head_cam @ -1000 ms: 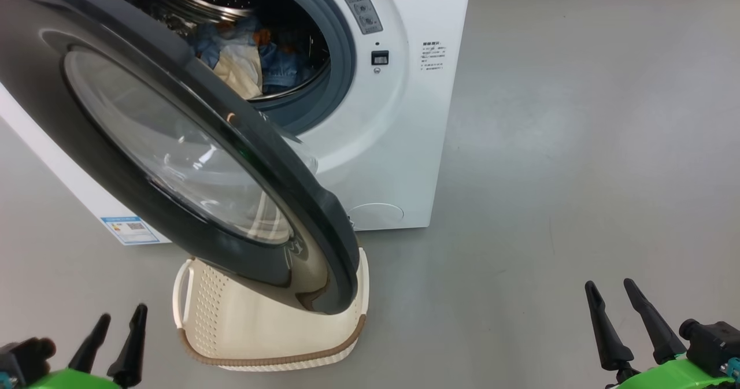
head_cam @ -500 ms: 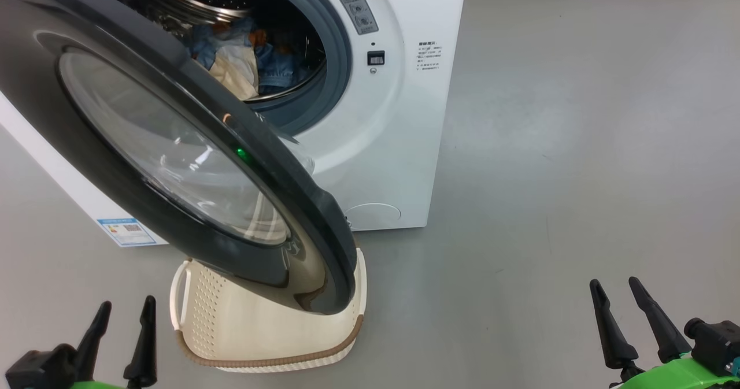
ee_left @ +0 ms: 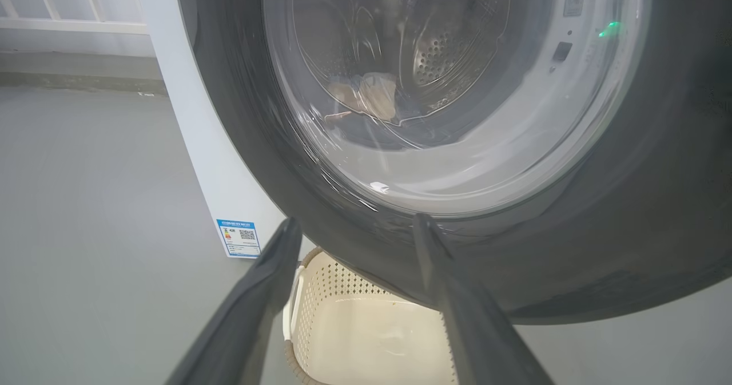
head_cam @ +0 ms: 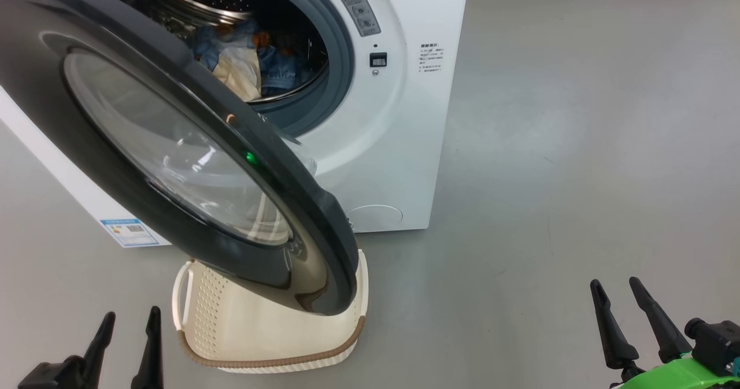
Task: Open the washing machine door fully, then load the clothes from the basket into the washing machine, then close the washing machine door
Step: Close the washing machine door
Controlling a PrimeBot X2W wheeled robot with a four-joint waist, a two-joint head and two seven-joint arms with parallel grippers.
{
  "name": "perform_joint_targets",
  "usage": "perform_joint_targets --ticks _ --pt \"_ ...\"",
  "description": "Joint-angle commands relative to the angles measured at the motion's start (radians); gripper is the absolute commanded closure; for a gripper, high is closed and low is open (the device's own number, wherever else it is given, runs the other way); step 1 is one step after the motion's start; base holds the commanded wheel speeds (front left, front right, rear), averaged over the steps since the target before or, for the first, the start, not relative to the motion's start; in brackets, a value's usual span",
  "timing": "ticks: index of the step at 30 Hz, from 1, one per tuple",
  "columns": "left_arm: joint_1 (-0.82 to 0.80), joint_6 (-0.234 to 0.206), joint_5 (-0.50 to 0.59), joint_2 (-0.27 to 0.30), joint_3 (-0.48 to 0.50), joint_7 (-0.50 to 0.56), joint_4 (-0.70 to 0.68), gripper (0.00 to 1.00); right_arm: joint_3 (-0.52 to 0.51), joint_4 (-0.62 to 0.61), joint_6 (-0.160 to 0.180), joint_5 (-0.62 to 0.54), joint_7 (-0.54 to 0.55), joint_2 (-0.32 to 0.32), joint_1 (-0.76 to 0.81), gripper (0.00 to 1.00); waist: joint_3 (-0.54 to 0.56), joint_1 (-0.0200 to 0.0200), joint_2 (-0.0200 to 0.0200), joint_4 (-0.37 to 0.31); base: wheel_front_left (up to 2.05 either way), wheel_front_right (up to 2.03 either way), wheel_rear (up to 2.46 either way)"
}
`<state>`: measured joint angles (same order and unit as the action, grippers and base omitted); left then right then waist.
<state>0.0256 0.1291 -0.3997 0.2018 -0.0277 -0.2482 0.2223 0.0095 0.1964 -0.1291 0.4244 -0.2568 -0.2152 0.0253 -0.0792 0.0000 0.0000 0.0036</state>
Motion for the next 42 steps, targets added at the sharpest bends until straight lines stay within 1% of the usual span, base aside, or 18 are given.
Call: perform_joint_targets --ticks 1,12,13,14,15,16,17,23,28,38,39,42 --pt "-0.011 0.002 0.007 0.016 0.040 -0.013 -0.024 0.00 0.018 -0.021 -0.002 0.000 -0.005 -0.019 -0.004 0.00 0.000 0.0000 0.0000 0.001 0.00 0.00 0.00" --pt "-0.007 0.002 0.014 0.016 0.044 -0.014 -0.032 0.00 0.023 -0.019 -0.002 0.001 -0.005 -0.017 -0.003 0.00 0.010 0.0000 0.0000 0.007 0.00 0.00 0.00" --pt "-0.006 0.002 0.015 0.016 0.043 -0.014 -0.032 0.00 0.026 -0.020 -0.002 0.003 -0.005 -0.017 -0.004 0.04 0.010 0.0000 0.0000 0.008 0.00 0.00 0.00" --pt "-0.006 0.002 0.015 0.015 0.043 -0.014 -0.032 0.00 0.030 -0.020 -0.002 0.005 -0.005 -0.016 -0.006 0.40 0.011 0.0000 0.0000 0.009 0.00 0.00 0.00" --pt "-0.005 0.002 0.015 0.014 0.044 -0.014 -0.032 0.00 0.037 -0.020 -0.002 0.008 -0.005 -0.016 -0.009 0.68 0.011 0.0000 0.0000 0.011 0.00 0.00 0.00" --pt "-0.004 0.002 0.015 0.012 0.044 -0.014 -0.032 0.00 0.043 -0.022 -0.002 0.011 -0.005 -0.016 -0.013 0.87 0.012 0.0000 0.0000 0.013 0.00 0.00 0.00" --pt "-0.003 0.002 0.016 0.011 0.045 -0.014 -0.031 0.00 0.048 -0.025 -0.002 0.013 -0.005 -0.015 -0.019 1.00 0.013 0.0000 0.0000 0.015 0.00 0.00 0.00" --pt "0.002 0.002 0.021 0.003 0.057 -0.014 -0.032 0.00 0.093 -0.057 -0.002 0.028 -0.005 -0.008 -0.069 1.00 0.025 0.0000 0.0000 0.034 0.00 0.00 0.00" --pt "0.011 0.002 0.025 -0.009 0.063 -0.014 -0.039 0.00 0.144 -0.106 -0.002 0.037 -0.005 0.006 -0.139 1.00 0.042 0.0000 0.0000 0.058 0.00 0.00 0.00" --pt "0.025 0.002 0.038 -0.030 0.055 -0.014 -0.063 0.00 0.309 -0.280 -0.002 0.042 -0.005 0.038 -0.344 1.00 0.067 0.0000 0.0000 0.106 0.00 0.00 0.00" --pt "0.025 0.002 0.038 -0.030 0.055 -0.014 -0.063 0.00 0.309 -0.280 -0.002 0.042 -0.005 0.038 -0.344 1.00 0.067 0.0000 0.0000 0.106 0.00 0.00 0.00" --pt "0.028 0.002 0.044 -0.034 0.056 -0.014 -0.071 0.00 0.363 -0.337 -0.002 0.043 -0.005 0.049 -0.396 1.00 0.071 0.0000 0.0000 0.120 0.00 0.00 0.00"
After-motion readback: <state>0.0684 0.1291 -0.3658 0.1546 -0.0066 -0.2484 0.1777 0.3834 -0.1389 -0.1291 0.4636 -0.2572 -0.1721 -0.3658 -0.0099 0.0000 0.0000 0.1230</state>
